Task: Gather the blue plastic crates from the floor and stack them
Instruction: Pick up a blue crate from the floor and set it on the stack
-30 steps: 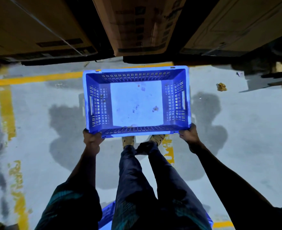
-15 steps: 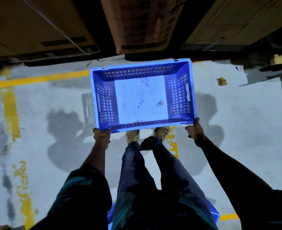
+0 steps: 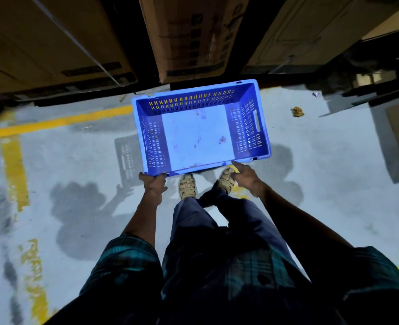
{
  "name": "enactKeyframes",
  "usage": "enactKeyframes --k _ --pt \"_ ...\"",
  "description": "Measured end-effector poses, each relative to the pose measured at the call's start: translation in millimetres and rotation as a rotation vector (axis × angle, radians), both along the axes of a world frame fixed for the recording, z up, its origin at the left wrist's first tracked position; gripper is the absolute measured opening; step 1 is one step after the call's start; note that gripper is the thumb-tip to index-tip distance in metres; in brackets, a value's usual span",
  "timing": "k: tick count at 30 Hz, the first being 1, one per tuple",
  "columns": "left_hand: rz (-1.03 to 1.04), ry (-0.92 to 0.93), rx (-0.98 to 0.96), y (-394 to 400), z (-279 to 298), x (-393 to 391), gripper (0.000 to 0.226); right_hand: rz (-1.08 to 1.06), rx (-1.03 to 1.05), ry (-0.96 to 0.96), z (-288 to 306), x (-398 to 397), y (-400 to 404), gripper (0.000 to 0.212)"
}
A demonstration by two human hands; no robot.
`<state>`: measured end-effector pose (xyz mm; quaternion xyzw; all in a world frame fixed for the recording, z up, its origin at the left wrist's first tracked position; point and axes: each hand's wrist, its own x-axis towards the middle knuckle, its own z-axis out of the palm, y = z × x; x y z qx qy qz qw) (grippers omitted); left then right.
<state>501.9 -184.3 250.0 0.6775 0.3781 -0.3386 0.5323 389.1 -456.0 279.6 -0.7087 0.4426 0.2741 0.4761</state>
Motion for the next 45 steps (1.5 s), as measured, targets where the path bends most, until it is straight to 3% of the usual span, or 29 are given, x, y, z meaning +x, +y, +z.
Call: enactKeyframes --k 3,7,9,11,13,17,25,28,30,34,36,38,39,40,41,42,43,45 --pt "0.02 0.0 -0.09 11 8 1 0.06 -0.115 0.092 -0.064 12 -1 3 0.048" --pt "0.082 0.005 -0.207 11 32 6 0.039 -0.327 0.339 -0.131 30 -3 5 0.024" --pt "0.063 -0.021 -0.256 3 50 10 0.032 -0.334 0.367 -0.113 38 -3 6 0.026" --pt "0.068 -0.046 -0.273 -6 61 13 0.034 -0.209 0.32 -0.065 48 0 2 0.039" --pt "0.099 -0.071 -0.273 -13 68 11 0.033 -0.115 0.256 -0.067 49 4 -8 0.036" --pt "0.165 -0.074 -0.232 -23 79 -10 0.016 -0.073 0.168 -0.131 51 8 -31 0.029" --pt "0.22 -0.091 -0.118 -50 88 -60 0.022 0.011 0.107 -0.159 43 15 -88 0.034" --pt "0.215 -0.114 -0.085 -62 72 -62 0.018 -0.064 0.054 -0.127 19 18 -102 0.026" --pt "0.214 -0.113 -0.07 -68 58 -64 0.032 -0.061 -0.011 -0.066 -6 22 -111 0.01" --pt "0.269 -0.093 -0.033 -73 30 -62 0.043 -0.079 -0.095 -0.006 -23 17 -121 0.035" --pt "0.314 -0.111 -0.058 -73 23 -59 0.047 0.054 -0.032 -0.046 -30 8 -125 0.057" --pt "0.351 -0.128 -0.079 -67 11 -54 0.06 0.267 -0.137 -0.001 -40 13 -124 0.053" --pt "0.355 -0.127 -0.092 -65 7 -50 0.063 0.24 -0.149 0.037 -42 15 -128 0.047" --pt "0.35 -0.116 -0.094 -64 -2 -47 0.059 0.435 -0.267 0.136 -56 13 -136 0.04" --pt "0.344 -0.117 -0.082 -64 -9 -44 0.052 0.43 -0.325 0.049 -85 10 -148 0.035" --pt "0.336 -0.115 -0.072 -66 -11 -43 0.046 0.198 -0.359 -0.017 -100 15 -152 0.035" --pt "0.335 -0.115 -0.069 -70 -8 -44 0.047 -0.01 -0.32 -0.036 -97 18 -151 0.033" --pt "0.303 -0.122 -0.054 -82 -1 -47 0.049 -0.166 -0.361 -0.033 -83 10 -149 0.027"
